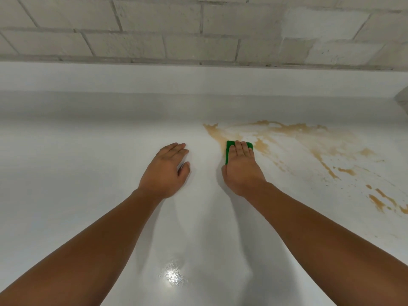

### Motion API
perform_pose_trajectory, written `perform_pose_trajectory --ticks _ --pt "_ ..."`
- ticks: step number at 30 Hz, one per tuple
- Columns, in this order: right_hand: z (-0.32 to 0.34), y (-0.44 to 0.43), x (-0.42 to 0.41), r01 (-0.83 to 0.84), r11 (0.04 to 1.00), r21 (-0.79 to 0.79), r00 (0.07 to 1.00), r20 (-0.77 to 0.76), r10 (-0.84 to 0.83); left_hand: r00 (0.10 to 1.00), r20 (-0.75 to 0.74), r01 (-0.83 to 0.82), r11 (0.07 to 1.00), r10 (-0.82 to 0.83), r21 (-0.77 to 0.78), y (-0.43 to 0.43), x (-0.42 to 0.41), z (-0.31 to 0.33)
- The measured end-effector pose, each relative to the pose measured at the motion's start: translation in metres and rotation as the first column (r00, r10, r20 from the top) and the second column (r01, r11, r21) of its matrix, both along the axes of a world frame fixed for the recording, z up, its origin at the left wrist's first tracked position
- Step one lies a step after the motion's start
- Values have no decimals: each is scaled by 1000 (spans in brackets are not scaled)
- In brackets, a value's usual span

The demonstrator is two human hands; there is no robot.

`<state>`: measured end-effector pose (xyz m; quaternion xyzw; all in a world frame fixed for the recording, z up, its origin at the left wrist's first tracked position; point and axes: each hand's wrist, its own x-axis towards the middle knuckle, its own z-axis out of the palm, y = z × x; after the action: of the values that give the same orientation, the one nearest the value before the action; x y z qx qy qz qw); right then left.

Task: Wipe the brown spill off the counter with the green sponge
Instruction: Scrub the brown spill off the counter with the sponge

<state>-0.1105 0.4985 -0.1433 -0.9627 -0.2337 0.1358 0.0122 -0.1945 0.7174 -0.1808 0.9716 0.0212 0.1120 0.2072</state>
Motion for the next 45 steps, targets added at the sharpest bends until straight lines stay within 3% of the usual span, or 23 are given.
perform_pose_trajectory --ticks 5,12,19,26,33,36,41,45 --pt "-14 -11 0 -7 964 266 997 77 -14 1000 7 5 1000 -5 7 1 1 -1" --pt "-17 -1 25 -30 981 192 995 101 10 1000 4 3 1000 -3 6 0 1 -1" --pt "-16 -31 0 -270 938 219 960 132 245 1000 22 14 1000 -14 15 0 0 0" --pt "-16 -4 28 -99 972 215 990 121 74 1000 11 10 1000 -10 28 -1 1 0" --pt "-15 2 6 -292 920 262 956 121 269 1000 5 15 999 -16 37 -1 0 1" --pt "-17 -14 4 -341 918 202 938 136 319 999 25 26 999 -27 36 0 0 1" --pt "-13 0 28 -175 966 190 982 111 156 999 27 27 999 -28 28 -1 0 1" --pt "-14 17 28 -174 963 208 980 134 148 999 9 32 999 -32 17 -1 1 2"
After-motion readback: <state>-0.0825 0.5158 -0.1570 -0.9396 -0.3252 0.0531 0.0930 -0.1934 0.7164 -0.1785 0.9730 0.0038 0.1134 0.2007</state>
